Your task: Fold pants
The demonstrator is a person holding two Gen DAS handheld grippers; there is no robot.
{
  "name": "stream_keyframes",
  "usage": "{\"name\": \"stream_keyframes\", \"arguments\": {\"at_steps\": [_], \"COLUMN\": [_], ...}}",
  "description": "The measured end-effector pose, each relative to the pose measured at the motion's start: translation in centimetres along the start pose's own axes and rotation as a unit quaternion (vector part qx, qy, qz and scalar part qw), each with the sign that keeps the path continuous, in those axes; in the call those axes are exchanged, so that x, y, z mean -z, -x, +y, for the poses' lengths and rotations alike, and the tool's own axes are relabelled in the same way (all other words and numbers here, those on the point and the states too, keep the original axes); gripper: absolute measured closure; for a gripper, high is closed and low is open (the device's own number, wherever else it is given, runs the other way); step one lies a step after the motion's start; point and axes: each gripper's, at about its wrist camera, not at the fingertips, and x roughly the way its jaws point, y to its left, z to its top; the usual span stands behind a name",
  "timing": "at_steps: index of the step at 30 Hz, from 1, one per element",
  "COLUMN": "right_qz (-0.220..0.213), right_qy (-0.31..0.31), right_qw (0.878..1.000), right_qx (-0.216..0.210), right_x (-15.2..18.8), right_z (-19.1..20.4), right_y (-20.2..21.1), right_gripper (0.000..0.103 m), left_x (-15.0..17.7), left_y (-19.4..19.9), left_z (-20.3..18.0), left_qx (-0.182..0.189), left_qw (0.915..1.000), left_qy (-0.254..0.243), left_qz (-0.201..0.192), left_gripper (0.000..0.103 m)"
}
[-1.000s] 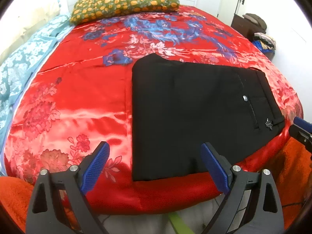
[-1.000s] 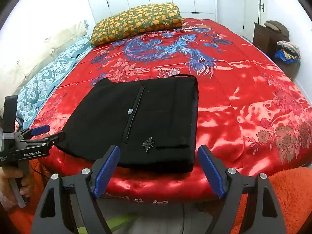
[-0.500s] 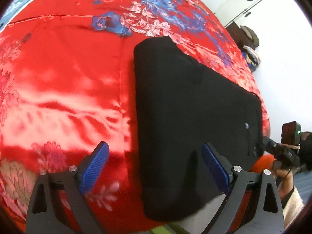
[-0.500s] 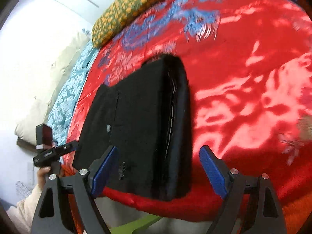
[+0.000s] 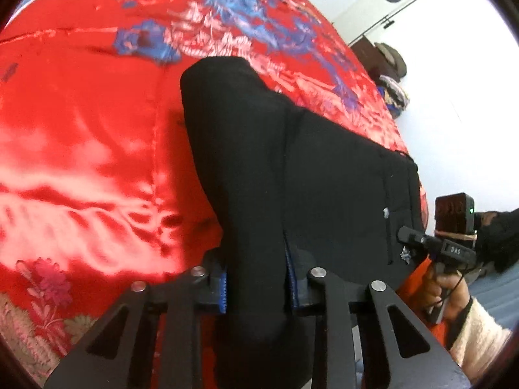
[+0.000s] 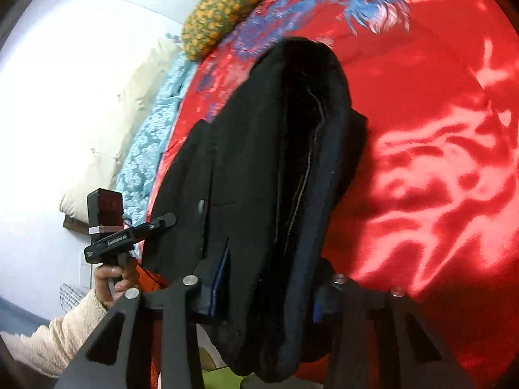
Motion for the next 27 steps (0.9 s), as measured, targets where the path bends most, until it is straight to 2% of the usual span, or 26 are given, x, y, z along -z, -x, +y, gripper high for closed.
{"name": "stream_keyframes", "arguments": {"at_steps": [4, 7, 12, 13, 14, 15, 16, 17, 18, 19, 21, 23, 24, 26, 27], "right_qz": [-0.025, -0.041, -0.065, -0.07, -0.072, -0.069, -0.066, -0.064, -0.069, -0.081, -0.098, -0.118, -0.124, -0.136, -0.141], "right_qy": [-0.001, 0.002, 0.049, 0.059, 0.062, 0.058, 0.049, 0.046, 0.049, 0.057, 0.068, 0.082, 0.096, 0.115, 0.122], "right_qw": [0.999, 0.997, 0.995, 0.994, 0.994, 0.995, 0.996, 0.997, 0.994, 0.988, 0.98, 0.964, 0.954, 0.942, 0.939], "right_qx": [-0.045, -0.067, -0.062, -0.061, -0.059, -0.052, -0.03, 0.022, 0.07, 0.117, 0.16, 0.222, 0.255, 0.285, 0.291], "right_x": [-0.3, -2.1, -9.2, -10.9, -12.1, -13.4, -14.4, -15.0, -14.8, -14.4, -12.7, -10.3, -8.7, -6.3, -4.8], "right_z": [1.5, 3.0, 6.9, 7.8, 8.3, 8.5, 8.3, 8.1, 7.7, 7.4, 6.9, 7.1, 7.7, 8.8, 9.7], "right_y": [0.6, 0.6, -0.3, -0.7, -1.1, -1.7, -2.2, -2.6, -2.5, -2.1, -0.8, 0.5, 1.2, 2.3, 2.9], "right_gripper": [0.067, 0.067, 0.067, 0.067, 0.066, 0.057, 0.049, 0.019, 0.001, 0.0, 0.0, 0.0, 0.0, 0.0, 0.0], "left_x": [-1.4, -3.2, -8.2, -9.0, -10.1, -10.7, -11.0, -11.0, -10.4, -9.8, -7.7, -5.8, -4.6, -2.9, -2.3], "left_y": [2.3, 4.4, 6.8, 6.8, 6.6, 6.3, 6.0, 5.8, 5.8, 5.8, 6.4, 6.9, 6.9, 6.6, 6.5], "left_z": [-0.4, -0.8, 0.5, 0.9, 1.2, 1.1, 1.1, 1.0, 0.9, 0.8, 0.8, 0.4, -0.3, -2.2, -2.9], "left_qx": [0.019, 0.024, 0.01, 0.001, -0.034, -0.077, -0.14, -0.203, -0.247, -0.264, -0.286, -0.309, -0.329, -0.365, -0.373], "left_qw": [0.9994, 0.9983, 0.9935, 0.9928, 0.9912, 0.9884, 0.9813, 0.9697, 0.9584, 0.9535, 0.9463, 0.9375, 0.9303, 0.9162, 0.9132], "left_qy": [0.006, 0.003, 0.022, 0.026, 0.021, 0.011, 0.0, -0.016, -0.034, -0.044, -0.051, -0.056, -0.062, -0.076, -0.081], "left_qz": [-0.028, -0.052, -0.111, -0.117, -0.126, -0.13, -0.133, -0.135, -0.138, -0.138, -0.142, -0.149, -0.151, -0.148, -0.141], "left_gripper": [0.082, 0.083, 0.082, 0.079, 0.065, 0.044, 0.035, 0.027, 0.024, 0.023, 0.017, 0.007, 0.006, 0.006, 0.006]}}
